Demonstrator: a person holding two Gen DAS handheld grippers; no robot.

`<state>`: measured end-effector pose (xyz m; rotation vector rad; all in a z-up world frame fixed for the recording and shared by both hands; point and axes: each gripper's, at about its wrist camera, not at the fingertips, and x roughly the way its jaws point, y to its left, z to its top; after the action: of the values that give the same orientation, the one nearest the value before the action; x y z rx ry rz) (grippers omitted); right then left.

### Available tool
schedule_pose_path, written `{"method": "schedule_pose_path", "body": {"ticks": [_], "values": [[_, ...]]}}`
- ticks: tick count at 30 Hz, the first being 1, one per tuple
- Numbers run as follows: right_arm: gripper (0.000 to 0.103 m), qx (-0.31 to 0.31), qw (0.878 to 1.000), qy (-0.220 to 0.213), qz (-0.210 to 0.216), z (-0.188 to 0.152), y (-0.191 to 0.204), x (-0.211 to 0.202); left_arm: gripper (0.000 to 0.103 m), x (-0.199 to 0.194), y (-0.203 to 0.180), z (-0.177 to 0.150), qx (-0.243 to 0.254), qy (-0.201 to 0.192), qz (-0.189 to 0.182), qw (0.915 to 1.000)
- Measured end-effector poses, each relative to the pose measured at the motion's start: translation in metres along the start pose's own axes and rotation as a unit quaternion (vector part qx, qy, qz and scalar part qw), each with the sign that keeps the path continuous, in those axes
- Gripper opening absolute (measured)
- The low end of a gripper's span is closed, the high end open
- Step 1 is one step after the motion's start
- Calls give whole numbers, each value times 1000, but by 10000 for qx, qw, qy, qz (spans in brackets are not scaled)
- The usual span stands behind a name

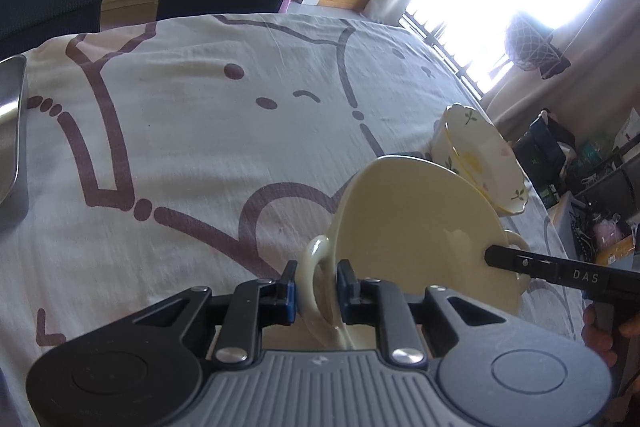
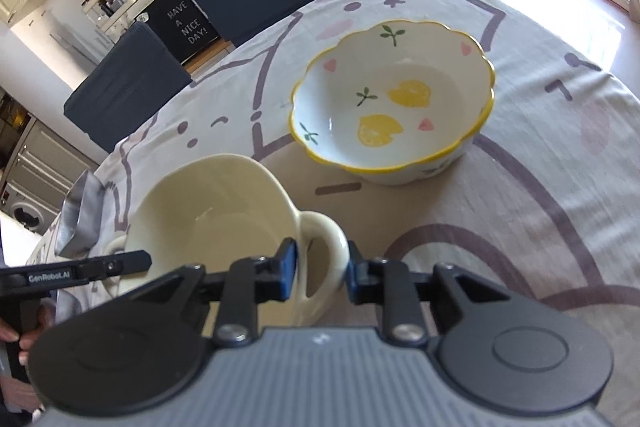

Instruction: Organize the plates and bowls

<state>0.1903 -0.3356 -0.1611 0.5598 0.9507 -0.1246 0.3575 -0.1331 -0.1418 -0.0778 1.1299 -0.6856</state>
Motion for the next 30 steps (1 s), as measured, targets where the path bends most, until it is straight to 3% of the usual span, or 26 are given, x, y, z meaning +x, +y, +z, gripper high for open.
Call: {"method": "schedule_pose_path", "body": {"ticks": [10,19,25,30], "values": [[29,-72,9999,109,81,3,-2,2,24,13,-4,9,217,257,99,9994],[30,-323,9994,47,71,0,0,1,23,8,-7,3,81,112,193,9997],[29,-443,9990,53,83,-3,4,0,29,4,-21,-7,233,22,734,9970],[29,-453,9989,92,109,-4,4,1,26,0,-9,-8,-145,100,513,9985]]}}
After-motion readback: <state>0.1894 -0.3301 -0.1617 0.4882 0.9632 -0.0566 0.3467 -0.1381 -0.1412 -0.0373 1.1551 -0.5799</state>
